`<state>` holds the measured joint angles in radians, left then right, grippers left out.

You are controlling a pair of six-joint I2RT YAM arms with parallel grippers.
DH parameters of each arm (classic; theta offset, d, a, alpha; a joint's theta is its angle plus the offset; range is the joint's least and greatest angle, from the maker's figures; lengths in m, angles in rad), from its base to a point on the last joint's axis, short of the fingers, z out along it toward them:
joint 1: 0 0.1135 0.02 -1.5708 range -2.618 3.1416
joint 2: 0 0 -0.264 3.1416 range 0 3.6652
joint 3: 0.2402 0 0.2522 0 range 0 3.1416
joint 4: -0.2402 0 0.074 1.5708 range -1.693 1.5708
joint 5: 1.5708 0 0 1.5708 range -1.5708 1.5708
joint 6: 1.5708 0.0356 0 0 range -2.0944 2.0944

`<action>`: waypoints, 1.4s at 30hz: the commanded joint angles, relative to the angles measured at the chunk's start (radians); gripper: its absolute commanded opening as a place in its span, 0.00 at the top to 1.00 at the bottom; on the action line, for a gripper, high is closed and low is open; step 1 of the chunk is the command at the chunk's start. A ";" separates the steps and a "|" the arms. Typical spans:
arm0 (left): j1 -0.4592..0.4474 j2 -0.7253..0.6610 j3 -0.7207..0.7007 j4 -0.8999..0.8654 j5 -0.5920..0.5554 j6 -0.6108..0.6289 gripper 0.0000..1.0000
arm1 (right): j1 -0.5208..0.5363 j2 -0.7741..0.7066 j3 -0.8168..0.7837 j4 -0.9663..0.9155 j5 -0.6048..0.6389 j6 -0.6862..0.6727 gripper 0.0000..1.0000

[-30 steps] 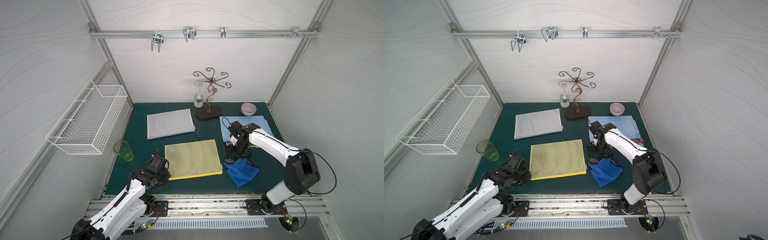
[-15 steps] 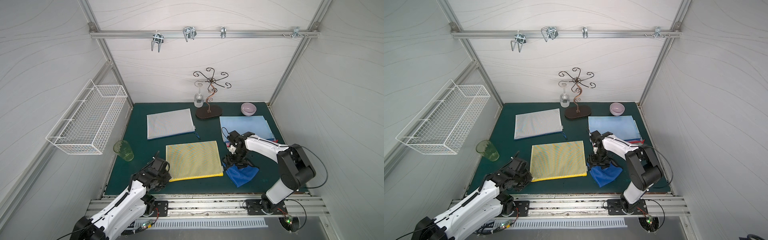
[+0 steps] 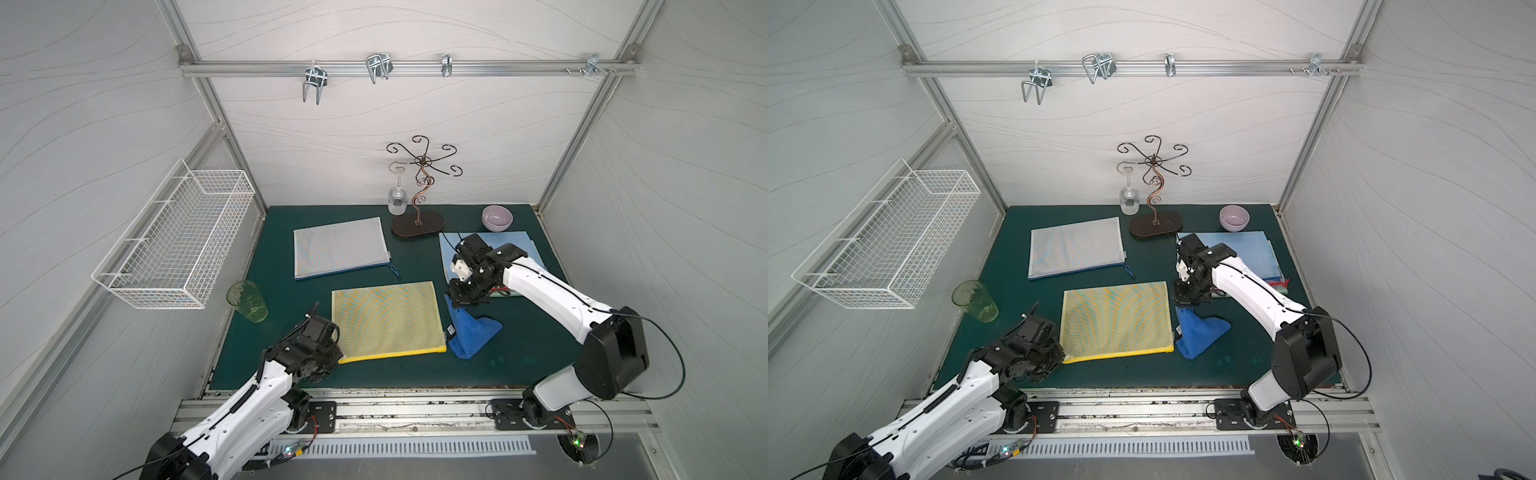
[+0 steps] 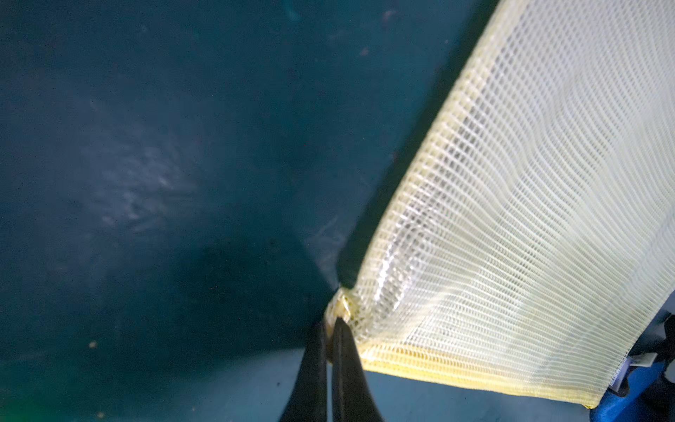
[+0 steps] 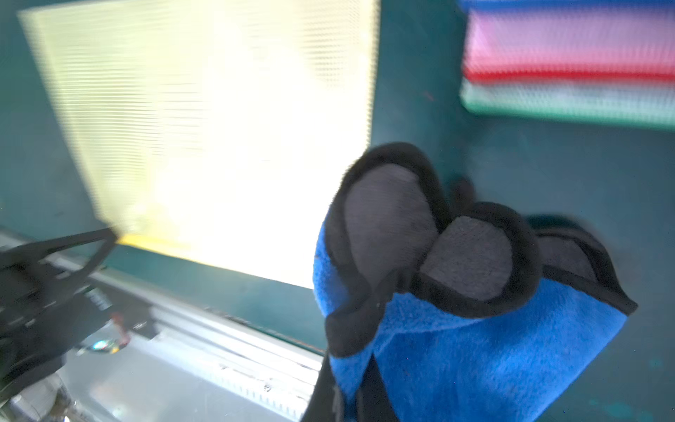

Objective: Wipe the document bag
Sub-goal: Pick up the cleaning item at the center of the board, then wipe the dirt from the document bag.

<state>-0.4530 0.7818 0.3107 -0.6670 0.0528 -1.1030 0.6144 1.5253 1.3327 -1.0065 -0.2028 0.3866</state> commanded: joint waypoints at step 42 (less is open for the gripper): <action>-0.006 0.065 -0.044 0.113 0.009 0.029 1.00 | 0.116 0.275 -0.125 0.057 0.085 -0.033 0.84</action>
<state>-0.4538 0.8242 0.3264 -0.6609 0.0635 -1.0756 0.7483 1.8511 1.2121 -0.9154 -0.1314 0.3588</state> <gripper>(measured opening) 0.049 0.327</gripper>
